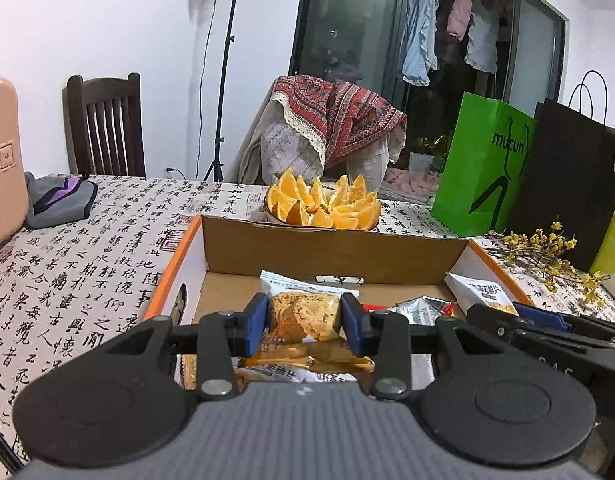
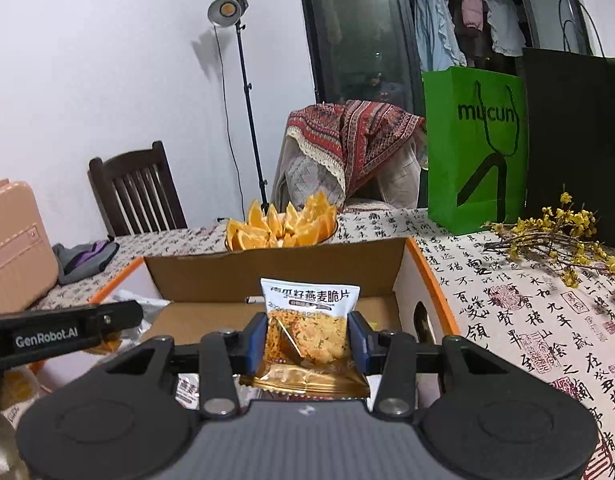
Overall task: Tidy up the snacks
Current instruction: 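Carry both cracker packets into the box and open both grippers, then move both grippers back from the box toward the snack pile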
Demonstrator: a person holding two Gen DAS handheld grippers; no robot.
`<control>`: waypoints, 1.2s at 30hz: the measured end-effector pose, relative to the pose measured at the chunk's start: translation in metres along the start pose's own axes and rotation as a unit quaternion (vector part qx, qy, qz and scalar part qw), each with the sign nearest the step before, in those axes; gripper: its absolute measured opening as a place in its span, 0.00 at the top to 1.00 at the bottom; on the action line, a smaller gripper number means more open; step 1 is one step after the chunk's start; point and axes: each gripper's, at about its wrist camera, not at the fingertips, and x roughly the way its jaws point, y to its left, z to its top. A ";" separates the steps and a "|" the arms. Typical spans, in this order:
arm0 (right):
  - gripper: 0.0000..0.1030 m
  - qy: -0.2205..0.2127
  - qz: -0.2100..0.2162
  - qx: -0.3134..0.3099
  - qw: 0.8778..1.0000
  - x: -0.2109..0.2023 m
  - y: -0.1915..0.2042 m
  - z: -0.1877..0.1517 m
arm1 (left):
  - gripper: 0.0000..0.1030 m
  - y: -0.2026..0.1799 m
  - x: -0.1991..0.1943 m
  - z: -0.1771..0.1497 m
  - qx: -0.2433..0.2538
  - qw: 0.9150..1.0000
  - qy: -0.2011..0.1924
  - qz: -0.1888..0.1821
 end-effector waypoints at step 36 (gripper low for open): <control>0.00 -0.025 0.001 0.010 1.000 -0.071 -0.006 0.006 | 0.00 0.015 -0.079 0.001 -0.057 0.997 -0.056 0.004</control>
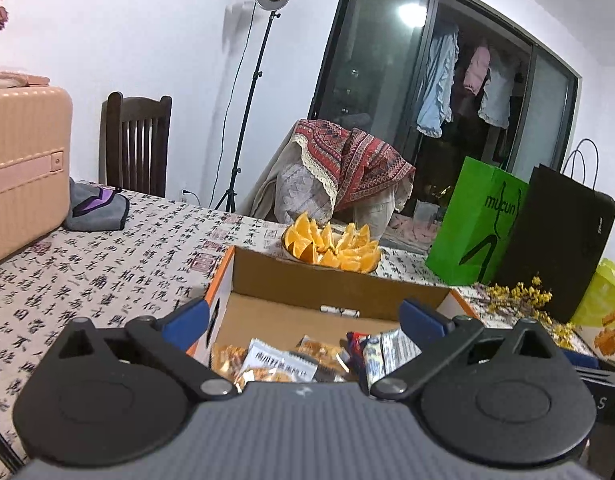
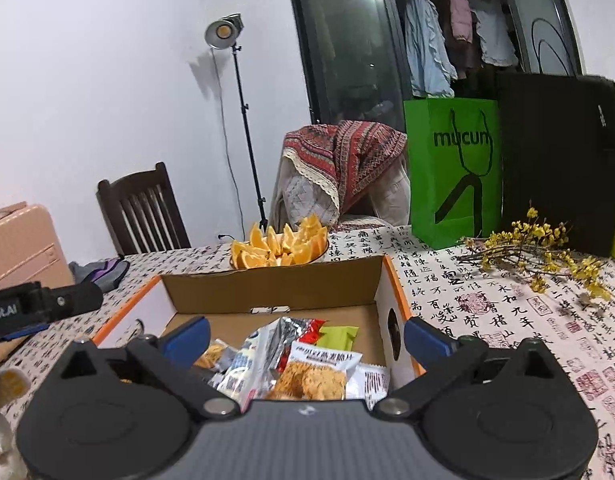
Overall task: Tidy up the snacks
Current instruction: 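Move both grippers back from the box toward the snack pile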
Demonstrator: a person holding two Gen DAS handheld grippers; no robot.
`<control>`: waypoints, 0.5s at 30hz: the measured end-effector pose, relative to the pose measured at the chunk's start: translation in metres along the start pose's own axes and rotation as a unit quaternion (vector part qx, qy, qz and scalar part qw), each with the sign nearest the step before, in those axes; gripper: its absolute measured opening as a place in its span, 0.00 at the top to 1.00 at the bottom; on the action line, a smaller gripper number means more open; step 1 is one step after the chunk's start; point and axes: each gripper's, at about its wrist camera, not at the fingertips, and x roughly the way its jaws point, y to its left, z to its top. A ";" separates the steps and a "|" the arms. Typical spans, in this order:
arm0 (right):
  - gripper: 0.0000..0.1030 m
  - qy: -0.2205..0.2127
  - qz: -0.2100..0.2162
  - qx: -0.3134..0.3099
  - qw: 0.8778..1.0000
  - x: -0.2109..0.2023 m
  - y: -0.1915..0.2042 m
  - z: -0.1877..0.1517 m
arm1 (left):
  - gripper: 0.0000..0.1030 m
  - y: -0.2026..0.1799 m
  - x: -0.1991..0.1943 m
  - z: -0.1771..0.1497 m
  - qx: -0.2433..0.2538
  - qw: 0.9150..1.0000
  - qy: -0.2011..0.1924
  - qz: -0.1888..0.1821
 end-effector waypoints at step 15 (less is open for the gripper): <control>0.00 0.026 0.011 -0.021 0.999 -0.051 0.013 -0.042 | 0.00 0.031 -0.060 -0.027 -0.003 1.000 0.014 0.023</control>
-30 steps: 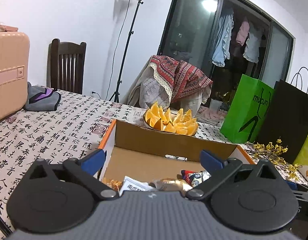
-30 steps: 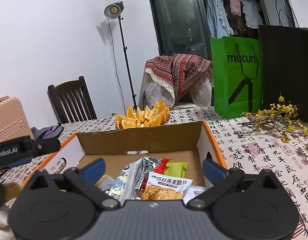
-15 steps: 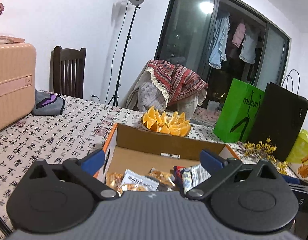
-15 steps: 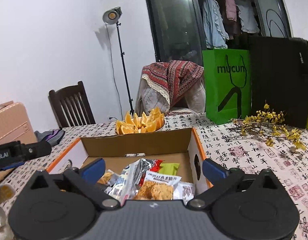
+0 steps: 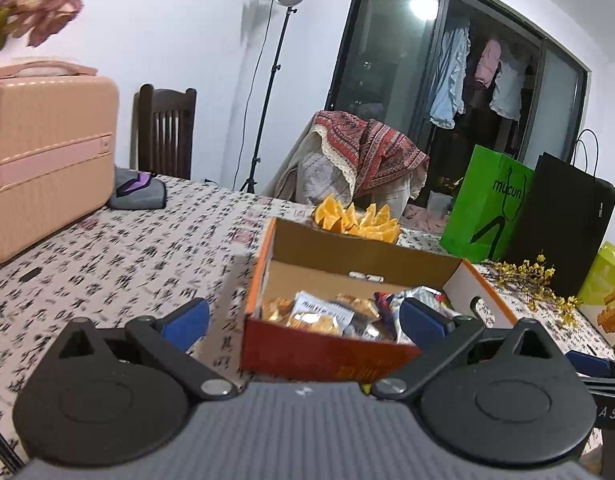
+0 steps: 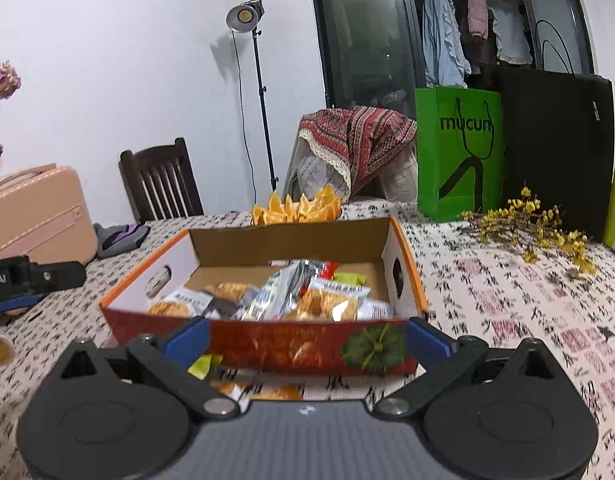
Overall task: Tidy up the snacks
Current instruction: 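Move both grippers back from the box toward the snack pile, then reach the right gripper toward a cracker packet while the left approaches a green bar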
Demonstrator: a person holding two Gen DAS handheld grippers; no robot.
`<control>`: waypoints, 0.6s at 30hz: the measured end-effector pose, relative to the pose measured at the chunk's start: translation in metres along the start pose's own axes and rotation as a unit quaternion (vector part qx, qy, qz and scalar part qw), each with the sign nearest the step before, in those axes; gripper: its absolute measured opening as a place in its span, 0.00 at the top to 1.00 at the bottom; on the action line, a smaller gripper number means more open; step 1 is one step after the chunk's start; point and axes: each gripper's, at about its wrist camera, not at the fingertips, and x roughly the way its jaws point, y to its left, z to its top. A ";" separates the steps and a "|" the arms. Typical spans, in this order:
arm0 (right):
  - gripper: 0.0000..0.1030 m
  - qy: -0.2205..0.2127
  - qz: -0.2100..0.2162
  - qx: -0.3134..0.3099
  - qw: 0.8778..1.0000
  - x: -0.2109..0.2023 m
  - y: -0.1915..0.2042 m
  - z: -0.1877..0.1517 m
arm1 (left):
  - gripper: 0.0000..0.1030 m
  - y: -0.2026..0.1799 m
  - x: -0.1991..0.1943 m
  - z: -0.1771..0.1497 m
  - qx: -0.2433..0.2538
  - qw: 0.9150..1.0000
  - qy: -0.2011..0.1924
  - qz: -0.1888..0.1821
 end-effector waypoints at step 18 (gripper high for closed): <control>0.00 0.036 0.001 0.005 0.999 -0.030 0.000 -0.038 | 0.00 0.001 -0.040 -0.030 0.011 1.000 0.015 -0.008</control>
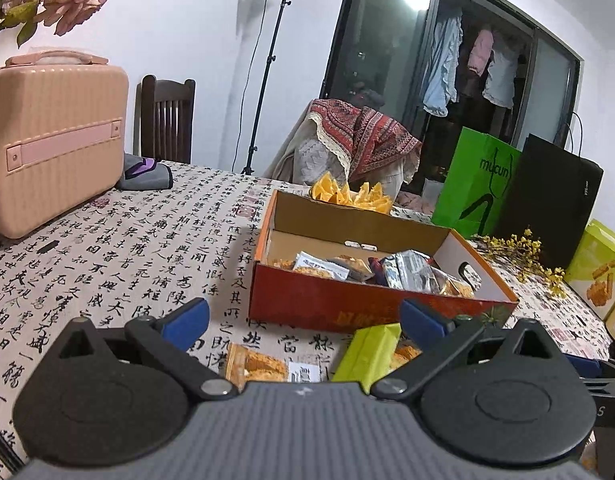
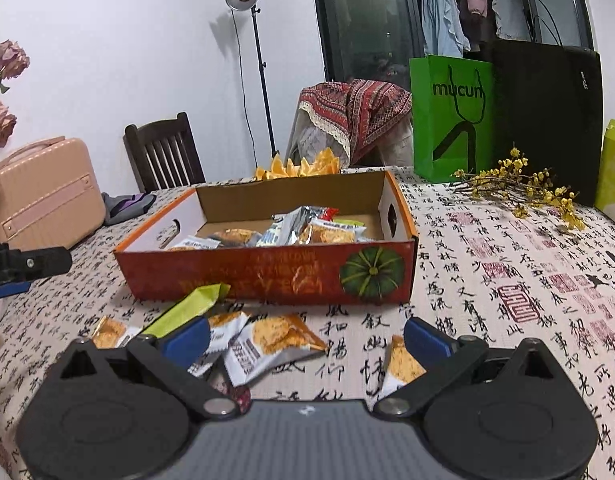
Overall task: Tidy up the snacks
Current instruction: 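Reach the right gripper toward a cracker packet while the left approaches a green bar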
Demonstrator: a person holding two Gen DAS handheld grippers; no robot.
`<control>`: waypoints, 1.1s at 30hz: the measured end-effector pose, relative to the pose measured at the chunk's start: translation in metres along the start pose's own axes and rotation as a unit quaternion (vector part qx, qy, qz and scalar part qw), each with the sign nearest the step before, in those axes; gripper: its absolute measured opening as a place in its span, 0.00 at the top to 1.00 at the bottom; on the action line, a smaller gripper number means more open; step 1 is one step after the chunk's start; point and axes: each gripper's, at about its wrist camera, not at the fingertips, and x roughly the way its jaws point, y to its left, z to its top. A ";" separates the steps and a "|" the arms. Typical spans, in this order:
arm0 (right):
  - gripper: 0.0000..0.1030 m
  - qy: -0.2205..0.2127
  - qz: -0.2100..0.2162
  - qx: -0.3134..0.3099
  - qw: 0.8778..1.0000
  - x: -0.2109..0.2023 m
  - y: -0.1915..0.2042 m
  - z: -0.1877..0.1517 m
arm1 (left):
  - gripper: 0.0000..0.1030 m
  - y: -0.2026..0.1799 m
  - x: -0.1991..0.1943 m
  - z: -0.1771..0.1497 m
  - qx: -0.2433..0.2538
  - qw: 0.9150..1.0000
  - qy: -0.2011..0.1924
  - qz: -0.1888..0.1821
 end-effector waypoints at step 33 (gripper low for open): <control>0.00 0.035 -0.026 -0.010 0.999 0.003 -0.001 -0.019 | 0.00 0.022 0.000 -0.024 -0.012 1.000 0.022 -0.012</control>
